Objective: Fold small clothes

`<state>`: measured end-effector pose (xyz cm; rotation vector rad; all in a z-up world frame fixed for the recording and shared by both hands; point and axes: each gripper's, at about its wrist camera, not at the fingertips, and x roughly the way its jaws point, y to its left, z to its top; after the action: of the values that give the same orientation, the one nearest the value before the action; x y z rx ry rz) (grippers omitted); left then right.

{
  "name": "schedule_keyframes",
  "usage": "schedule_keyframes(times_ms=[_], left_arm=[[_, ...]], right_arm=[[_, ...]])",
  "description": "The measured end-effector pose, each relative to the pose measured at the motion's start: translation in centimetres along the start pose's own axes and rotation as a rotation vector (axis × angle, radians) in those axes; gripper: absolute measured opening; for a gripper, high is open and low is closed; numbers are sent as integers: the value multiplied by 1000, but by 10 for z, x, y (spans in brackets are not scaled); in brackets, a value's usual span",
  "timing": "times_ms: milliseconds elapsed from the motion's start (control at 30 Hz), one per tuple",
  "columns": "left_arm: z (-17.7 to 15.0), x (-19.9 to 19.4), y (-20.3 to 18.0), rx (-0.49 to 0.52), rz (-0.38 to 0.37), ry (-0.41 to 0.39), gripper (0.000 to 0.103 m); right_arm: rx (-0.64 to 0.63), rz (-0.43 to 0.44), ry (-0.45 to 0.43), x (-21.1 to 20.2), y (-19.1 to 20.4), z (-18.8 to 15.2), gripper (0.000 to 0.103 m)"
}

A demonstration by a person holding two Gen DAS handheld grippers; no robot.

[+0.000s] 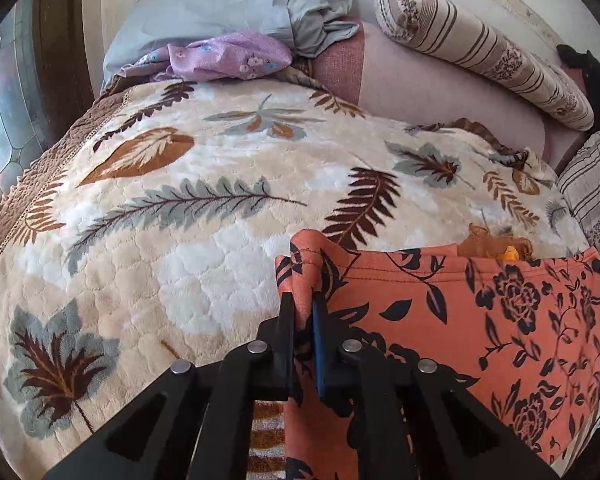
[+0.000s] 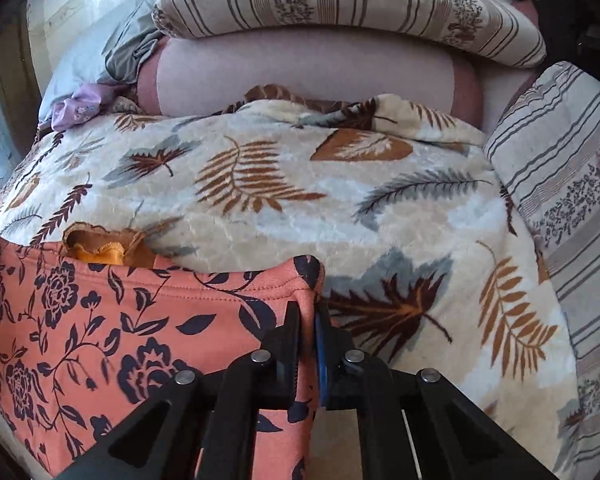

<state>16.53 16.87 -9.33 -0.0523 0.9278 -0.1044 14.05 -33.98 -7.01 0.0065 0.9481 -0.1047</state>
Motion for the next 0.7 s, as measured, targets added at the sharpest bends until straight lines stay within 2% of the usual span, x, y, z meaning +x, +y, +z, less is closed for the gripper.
schedule_keyframes(times_ms=[67, 100, 133, 167, 200, 267, 300, 400, 467, 500, 533, 567, 600, 633, 667, 700], left_arm=[[-6, 29, 5, -21, 19, 94, 14], [-7, 26, 7, -36, 12, 63, 19], [-6, 20, 8, -49, 32, 57, 28], [-5, 12, 11, -73, 30, 57, 46], [-5, 3, 14, -96, 0, 46, 56], [-6, -21, 17, -99, -13, 5, 57], [-6, -34, 17, -88, -6, -16, 57], [-14, -75, 10, -89, -43, -79, 61], [-23, -96, -2, -71, -84, -94, 67], [-31, -105, -11, -55, -105, -103, 72], [-38, -111, -20, -36, -121, -106, 75], [-47, -114, -29, -16, -135, -103, 79], [-58, -112, -37, 1, -147, -91, 81], [-70, -105, -44, 12, -159, -59, 81], [-83, -92, -49, 18, -164, -13, 83], [-98, -71, -54, 44, -140, 66, 83]], right_arm=[[34, 45, 33, 29, -5, -2, 9], [65, 79, 115, 50, -9, -6, 12], [121, 104, 164, 62, -15, -11, 14], [178, 130, 123, 54, -22, -14, 14], [225, 144, 106, 46, -29, -14, 21], [265, 136, 97, 27, -38, -15, 45], [271, 138, 71, 13, -42, -16, 65], [308, 236, 12, -35, -44, -17, 68], [346, 392, 0, -65, -36, -26, 68], [361, 488, 2, -76, -28, -33, 73], [372, 587, 20, -82, -18, -44, 83], [382, 671, 55, -83, -7, -56, 86], [397, 712, 93, -80, 2, -71, 87], [420, 716, 130, -73, 8, -89, 87], [447, 695, 168, -62, 10, -108, 87], [495, 637, 212, -48, 6, -129, 87]])
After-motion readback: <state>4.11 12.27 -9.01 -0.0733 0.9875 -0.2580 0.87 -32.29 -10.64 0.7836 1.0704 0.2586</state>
